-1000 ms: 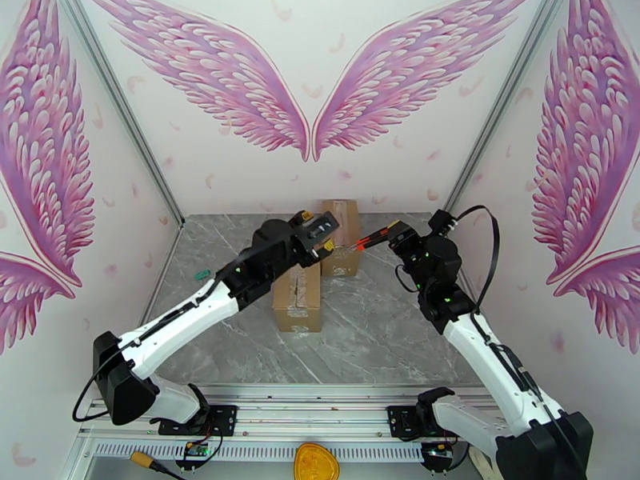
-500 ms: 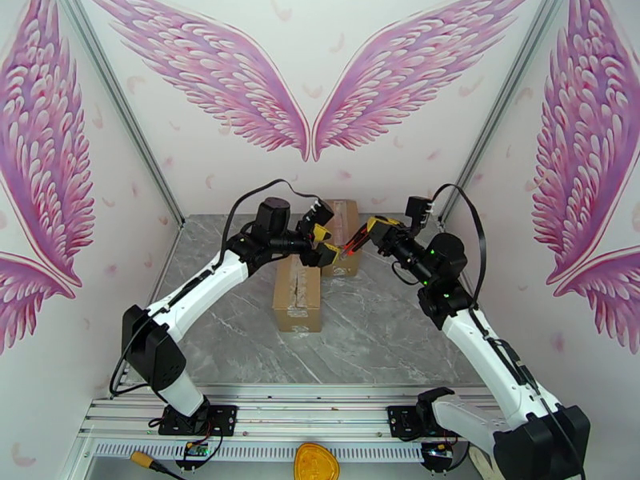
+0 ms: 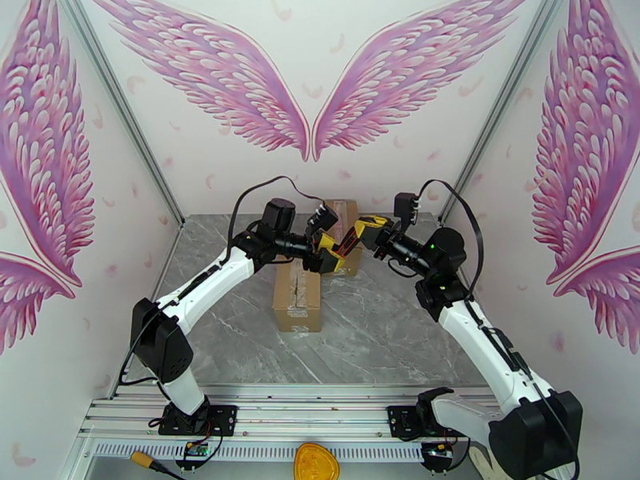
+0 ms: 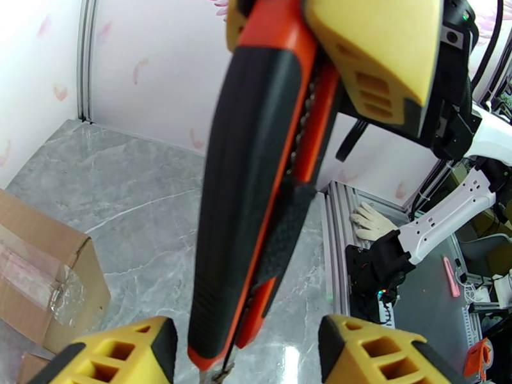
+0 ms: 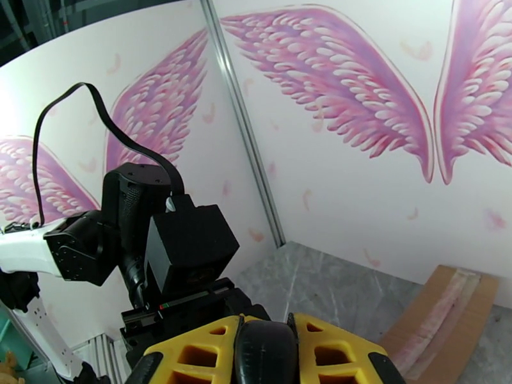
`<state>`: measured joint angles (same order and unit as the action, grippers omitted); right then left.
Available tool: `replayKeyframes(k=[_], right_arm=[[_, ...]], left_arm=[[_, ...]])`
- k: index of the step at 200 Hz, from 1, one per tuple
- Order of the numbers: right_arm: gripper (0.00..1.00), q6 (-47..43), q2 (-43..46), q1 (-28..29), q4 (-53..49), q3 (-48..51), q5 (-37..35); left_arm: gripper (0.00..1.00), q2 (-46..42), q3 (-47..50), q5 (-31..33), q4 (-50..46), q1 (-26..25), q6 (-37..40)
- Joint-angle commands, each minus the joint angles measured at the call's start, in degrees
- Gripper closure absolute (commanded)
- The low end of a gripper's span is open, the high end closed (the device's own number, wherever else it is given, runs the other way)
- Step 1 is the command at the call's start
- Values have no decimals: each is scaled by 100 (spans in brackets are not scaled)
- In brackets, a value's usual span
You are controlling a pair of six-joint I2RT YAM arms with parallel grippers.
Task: Unpack the express box
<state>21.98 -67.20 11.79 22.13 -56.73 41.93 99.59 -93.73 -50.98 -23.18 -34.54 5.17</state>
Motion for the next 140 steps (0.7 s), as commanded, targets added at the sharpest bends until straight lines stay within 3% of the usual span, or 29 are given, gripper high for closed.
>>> replayKeyframes(k=[1, 53, 140], right_arm=[[100, -27, -62, -50, 394, -306, 495], [100, 131, -211, -47, 547, -426, 880], [100, -55, -249, -53, 356, -471, 1097]], left_arm=[[42, 34, -154, -182, -135, -17, 32], [55, 77, -185, -229, -108, -26, 48], [90, 166, -433, -488, -90, -45, 10]])
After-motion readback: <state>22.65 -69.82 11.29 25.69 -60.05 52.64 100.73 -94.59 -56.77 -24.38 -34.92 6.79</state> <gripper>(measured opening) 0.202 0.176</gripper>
